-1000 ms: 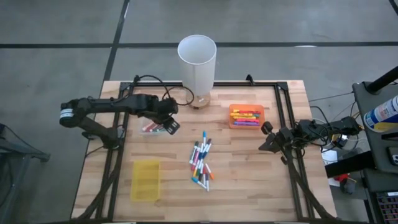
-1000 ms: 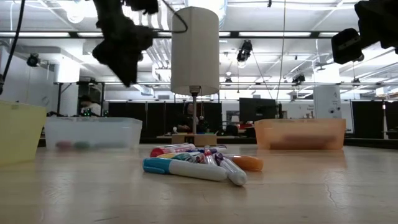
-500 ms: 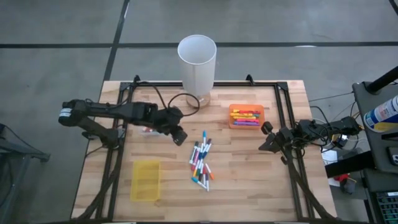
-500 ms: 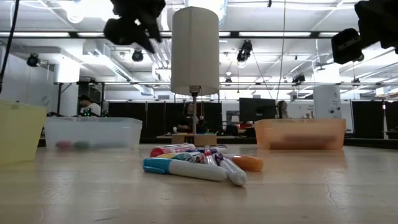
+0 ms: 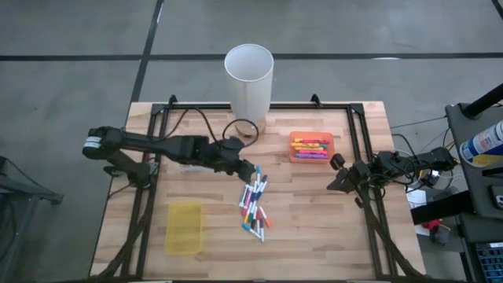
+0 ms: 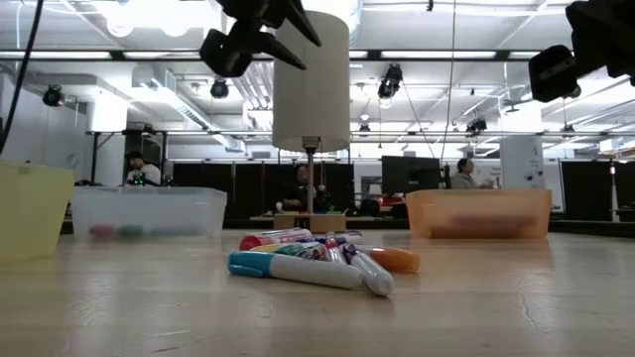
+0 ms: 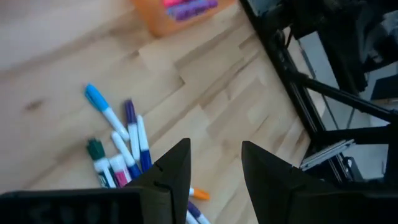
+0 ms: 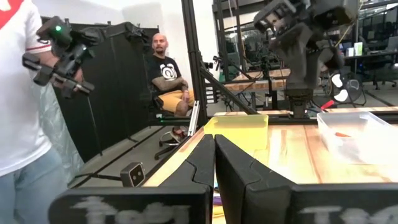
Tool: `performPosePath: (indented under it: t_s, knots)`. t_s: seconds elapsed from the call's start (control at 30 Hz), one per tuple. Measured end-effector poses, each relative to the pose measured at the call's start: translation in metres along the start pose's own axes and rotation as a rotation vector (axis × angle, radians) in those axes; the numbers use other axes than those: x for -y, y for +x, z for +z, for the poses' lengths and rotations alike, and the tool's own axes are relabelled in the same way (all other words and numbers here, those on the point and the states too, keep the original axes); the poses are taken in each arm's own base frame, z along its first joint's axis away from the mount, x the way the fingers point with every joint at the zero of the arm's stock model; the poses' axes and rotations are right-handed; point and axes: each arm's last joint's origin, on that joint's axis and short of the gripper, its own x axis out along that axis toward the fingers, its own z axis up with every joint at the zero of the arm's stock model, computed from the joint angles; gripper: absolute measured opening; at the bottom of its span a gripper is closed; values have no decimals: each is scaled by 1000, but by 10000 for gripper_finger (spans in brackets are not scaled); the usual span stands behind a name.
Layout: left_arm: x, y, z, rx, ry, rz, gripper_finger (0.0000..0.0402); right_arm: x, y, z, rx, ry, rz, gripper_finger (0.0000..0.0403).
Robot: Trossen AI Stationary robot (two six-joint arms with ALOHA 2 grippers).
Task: Pick & Place Markers
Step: Put the dark green marker pen into the white bin
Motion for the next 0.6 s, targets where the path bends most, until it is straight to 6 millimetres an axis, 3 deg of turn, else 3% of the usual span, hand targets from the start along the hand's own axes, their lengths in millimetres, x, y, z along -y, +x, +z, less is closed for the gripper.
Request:
performPosePath:
  t_s: [0.3, 0.6]
  knots:
    - [6, 34, -40, -113, 20, 52, 135, 0, 0, 0, 0, 0, 0, 9]
    - [-4, 76, -66, -206, 243, 140, 135, 0, 0, 0, 0, 0, 0, 9]
